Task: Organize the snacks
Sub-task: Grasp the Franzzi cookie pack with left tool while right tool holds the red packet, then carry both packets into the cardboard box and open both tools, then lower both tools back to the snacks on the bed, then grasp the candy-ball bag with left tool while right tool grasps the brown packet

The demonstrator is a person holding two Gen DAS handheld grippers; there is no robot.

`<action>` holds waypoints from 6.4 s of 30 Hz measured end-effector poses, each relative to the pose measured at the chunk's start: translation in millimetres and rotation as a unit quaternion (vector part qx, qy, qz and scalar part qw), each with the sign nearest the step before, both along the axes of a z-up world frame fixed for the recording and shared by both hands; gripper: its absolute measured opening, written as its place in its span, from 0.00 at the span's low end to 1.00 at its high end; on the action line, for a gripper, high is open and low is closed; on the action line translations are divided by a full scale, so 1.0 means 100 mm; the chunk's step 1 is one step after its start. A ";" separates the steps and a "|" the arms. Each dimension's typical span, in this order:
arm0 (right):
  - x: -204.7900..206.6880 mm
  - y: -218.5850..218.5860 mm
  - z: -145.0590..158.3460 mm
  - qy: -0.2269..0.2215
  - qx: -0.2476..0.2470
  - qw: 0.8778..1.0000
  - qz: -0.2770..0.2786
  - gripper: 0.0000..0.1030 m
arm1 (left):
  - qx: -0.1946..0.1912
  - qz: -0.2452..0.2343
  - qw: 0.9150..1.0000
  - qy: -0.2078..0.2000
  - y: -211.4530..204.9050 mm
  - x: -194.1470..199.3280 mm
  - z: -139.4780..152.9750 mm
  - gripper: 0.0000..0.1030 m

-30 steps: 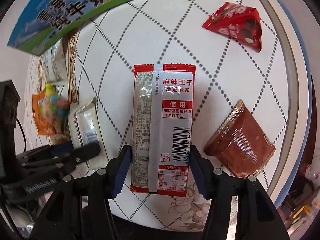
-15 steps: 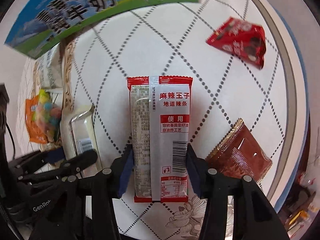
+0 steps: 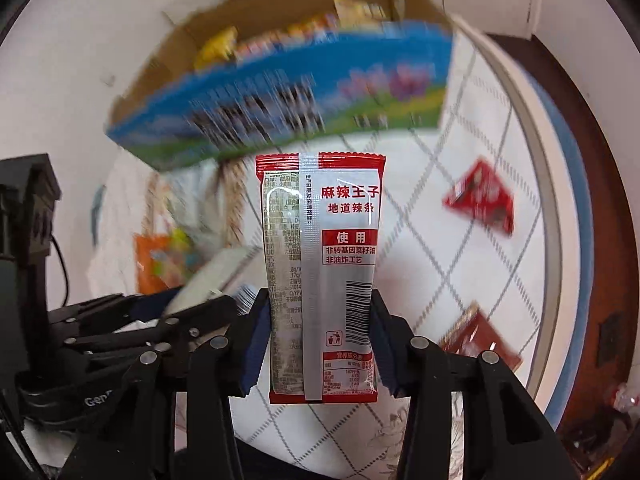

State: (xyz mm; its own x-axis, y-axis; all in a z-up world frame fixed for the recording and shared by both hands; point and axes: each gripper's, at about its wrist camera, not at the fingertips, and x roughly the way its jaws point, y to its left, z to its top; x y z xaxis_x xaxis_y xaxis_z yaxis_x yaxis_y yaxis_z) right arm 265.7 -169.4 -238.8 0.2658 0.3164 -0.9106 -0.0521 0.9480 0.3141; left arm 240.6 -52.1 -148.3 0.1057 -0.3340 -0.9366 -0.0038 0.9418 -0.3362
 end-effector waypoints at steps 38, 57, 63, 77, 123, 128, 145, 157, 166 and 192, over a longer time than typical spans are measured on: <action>0.12 -0.44 -0.37 0.034 0.025 0.998 -0.049 0.47 | 0.052 -0.056 0.996 0.039 -0.15 0.59 -0.69 0.54; 0.16 -0.38 -0.13 0.015 0.038 0.998 -0.037 0.47 | 0.028 -0.006 0.998 0.050 -0.08 0.34 -0.52 0.60; 0.54 -0.42 0.44 -0.041 0.052 0.997 -0.033 0.47 | -0.013 -0.001 1.000 -0.008 -0.08 0.51 0.36 0.60; 2.16 -0.30 0.15 -0.014 -0.036 0.999 -0.027 0.47 | 0.019 0.074 0.997 0.014 0.33 2.08 0.35 0.60; 0.94 -0.11 1.07 -0.143 -0.099 0.984 -0.044 0.94 | 0.131 0.029 0.963 -0.233 0.43 0.97 1.23 0.83; 0.74 -0.14 1.13 -0.134 -0.066 0.988 -0.042 0.94 | 0.125 0.029 0.962 -0.242 0.45 0.74 1.33 0.83; -0.35 -1.09 -0.39 0.078 -0.153 0.985 -0.025 0.71 | 0.163 0.047 0.983 -0.062 0.85 -0.07 -0.13 0.83; -0.53 -1.13 -1.15 0.111 -0.138 0.984 -0.027 0.71 | 0.161 0.083 0.983 0.031 1.28 -0.45 -0.71 0.83; -0.45 -1.52 -1.20 0.120 -0.018 0.982 -0.145 0.66 | 0.065 0.165 0.982 0.065 1.49 -0.21 -0.85 0.83; -0.40 -0.74 -1.38 0.107 -0.032 0.993 -0.031 0.64 | 0.125 0.003 0.991 0.038 0.06 -0.22 -1.06 0.52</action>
State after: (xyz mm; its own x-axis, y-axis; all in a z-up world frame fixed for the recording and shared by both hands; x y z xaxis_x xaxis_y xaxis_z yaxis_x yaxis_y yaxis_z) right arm 225.6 -243.6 -376.6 0.0814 0.2456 -0.9660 0.0681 0.9655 0.2512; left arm 218.1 -46.0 -254.5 0.0339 -0.0904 -0.9953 -0.0261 0.9955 -0.0913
